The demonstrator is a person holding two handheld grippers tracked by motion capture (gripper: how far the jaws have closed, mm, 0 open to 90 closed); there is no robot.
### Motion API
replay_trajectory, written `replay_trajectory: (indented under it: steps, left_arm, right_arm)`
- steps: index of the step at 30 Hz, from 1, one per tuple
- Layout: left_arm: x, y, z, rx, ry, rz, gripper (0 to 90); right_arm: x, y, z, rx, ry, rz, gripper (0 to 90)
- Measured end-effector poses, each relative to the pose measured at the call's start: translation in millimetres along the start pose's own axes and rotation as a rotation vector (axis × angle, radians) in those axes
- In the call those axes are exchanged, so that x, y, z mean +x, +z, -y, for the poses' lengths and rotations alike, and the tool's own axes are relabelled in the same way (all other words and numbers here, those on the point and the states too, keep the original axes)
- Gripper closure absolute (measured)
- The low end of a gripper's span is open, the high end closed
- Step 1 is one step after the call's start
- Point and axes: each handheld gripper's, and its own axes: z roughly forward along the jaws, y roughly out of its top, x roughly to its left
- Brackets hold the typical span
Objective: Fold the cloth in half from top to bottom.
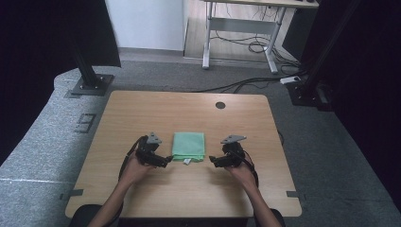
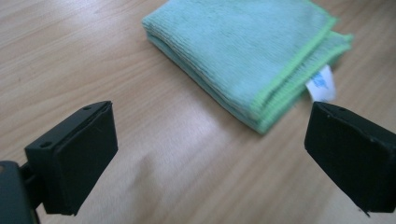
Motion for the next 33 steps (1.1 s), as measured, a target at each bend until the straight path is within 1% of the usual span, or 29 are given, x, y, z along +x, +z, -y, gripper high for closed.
replay_trajectory:
  steps: [3, 8, 11, 17, 21, 23, 25, 29, 33]
  left_arm:
    - [-1.5, -8.4, 5.9, -0.005, -0.001, 0.006, 2.4]
    - [-3.6, -21.8, 17.0, -0.002, 0.011, -0.011, 0.8]
    - [-5.5, -29.2, 24.3, -0.004, 0.02, -0.024, 0.0]
    - [-8.7, -38.6, 37.6, -0.022, 0.02, -0.041, 0.0]
    - [-9.1, -38.5, 49.4, -0.02, 0.014, -0.049, 0.0]
    - [-8.7, -36.3, 53.9, -0.015, 0.014, -0.046, 0.0]
    - [-8.5, -33.9, 57.1, -0.012, 0.017, -0.039, 0.0]
    - [-8.8, -29.6, 60.8, 0.001, 0.021, -0.048, 0.0]
    - [-6.7, -25.8, 65.8, 0.019, 0.01, -0.052, 0.0]
  right_arm:
    - [0.2, -7.4, 3.9, 0.008, -0.006, -0.003, 9.6]
    - [0.7, -19.4, 12.0, 0.013, -0.018, 0.023, 0.8]
    - [0.7, -26.8, 17.5, 0.008, -0.024, 0.032, 0.0]
    - [-0.5, -38.6, 31.2, 0.0, -0.025, 0.054, 0.0]
    - [-2.7, -43.2, 41.2, -0.004, -0.006, 0.06, 0.0]
    - [-3.9, -43.9, 45.6, -0.005, 0.001, 0.063, 0.0]
    - [-5.0, -43.7, 49.4, -0.003, 0.006, 0.064, 0.0]
    - [-7.8, -41.0, 58.3, 0.009, 0.017, 0.066, 0.0]
    - [-9.1, -36.5, 65.0, 0.029, 0.02, 0.072, 0.0]
